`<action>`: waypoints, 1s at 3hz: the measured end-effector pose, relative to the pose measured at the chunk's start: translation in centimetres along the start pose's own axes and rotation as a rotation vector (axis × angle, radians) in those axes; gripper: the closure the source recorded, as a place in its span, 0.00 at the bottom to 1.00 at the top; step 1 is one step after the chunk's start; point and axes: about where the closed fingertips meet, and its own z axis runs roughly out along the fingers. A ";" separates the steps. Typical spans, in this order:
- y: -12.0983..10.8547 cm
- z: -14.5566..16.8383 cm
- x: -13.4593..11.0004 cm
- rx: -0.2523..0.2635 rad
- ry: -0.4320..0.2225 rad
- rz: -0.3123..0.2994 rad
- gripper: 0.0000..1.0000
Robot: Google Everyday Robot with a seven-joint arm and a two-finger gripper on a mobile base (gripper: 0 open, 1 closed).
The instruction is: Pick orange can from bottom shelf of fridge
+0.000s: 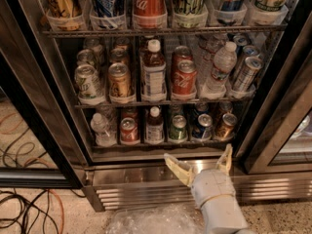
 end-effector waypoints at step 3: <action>-1.5 1.1 2.6 0.120 -0.060 0.063 0.00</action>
Offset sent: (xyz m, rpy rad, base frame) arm 0.0093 -0.0043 -0.0266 0.0658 -0.0155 -0.0744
